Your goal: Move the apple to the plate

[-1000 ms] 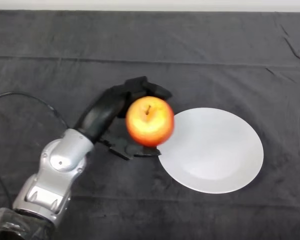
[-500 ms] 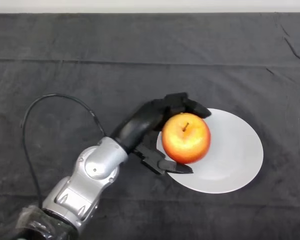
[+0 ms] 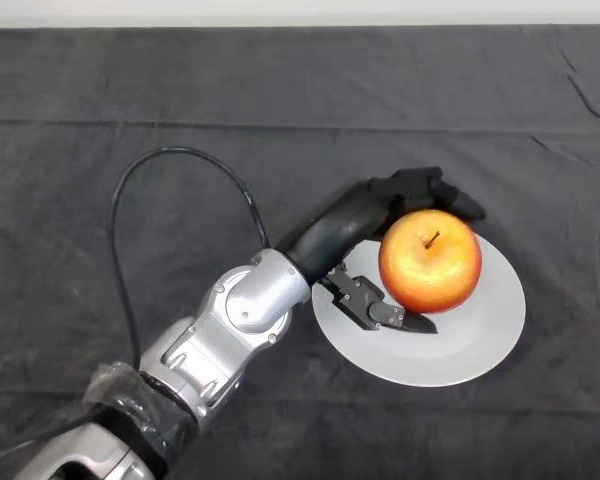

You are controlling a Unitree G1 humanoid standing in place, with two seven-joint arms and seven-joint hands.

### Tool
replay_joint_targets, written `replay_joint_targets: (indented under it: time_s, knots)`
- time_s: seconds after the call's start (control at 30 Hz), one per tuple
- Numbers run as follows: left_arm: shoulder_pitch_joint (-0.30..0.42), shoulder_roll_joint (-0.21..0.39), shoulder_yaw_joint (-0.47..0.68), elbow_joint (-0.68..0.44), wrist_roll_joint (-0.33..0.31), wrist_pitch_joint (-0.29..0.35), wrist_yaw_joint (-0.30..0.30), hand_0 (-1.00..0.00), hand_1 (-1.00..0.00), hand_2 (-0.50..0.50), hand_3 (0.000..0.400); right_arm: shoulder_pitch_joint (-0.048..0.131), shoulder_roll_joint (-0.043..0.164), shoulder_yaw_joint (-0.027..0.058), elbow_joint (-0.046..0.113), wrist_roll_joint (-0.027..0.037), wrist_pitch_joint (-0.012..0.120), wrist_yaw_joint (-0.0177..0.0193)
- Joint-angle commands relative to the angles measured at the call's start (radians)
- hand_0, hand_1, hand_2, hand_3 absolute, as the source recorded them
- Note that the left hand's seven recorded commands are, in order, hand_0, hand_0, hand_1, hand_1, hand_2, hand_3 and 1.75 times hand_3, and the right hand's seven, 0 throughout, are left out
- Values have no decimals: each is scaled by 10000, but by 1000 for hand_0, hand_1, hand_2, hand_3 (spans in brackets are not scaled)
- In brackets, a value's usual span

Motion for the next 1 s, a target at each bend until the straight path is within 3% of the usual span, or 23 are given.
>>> replay_joint_targets:
  time_s: [0.03, 0.77, 0.8, 1.0]
  knots:
    - [-566, 75, -228, 377, -81, -330, 218, -1000, -1000, 0, 400, 85, -150, -38, -380, 103, 48, -68]
    - [-1166, 28, -928, 1614, 288, -958, 1156, -1000, -1000, 0, 400, 62, -192, -58, -287, 116, 41, -20]
    - [-1196, -23, -984, 1742, 344, -1019, 1249, 0, 0, 0, 0, 61, -194, -58, -284, 117, 40, -18]
    - [-1435, -127, -1335, 2308, 771, -1218, 1729, 0, 0, 0, 0, 56, -204, -62, -261, 118, 38, -6]
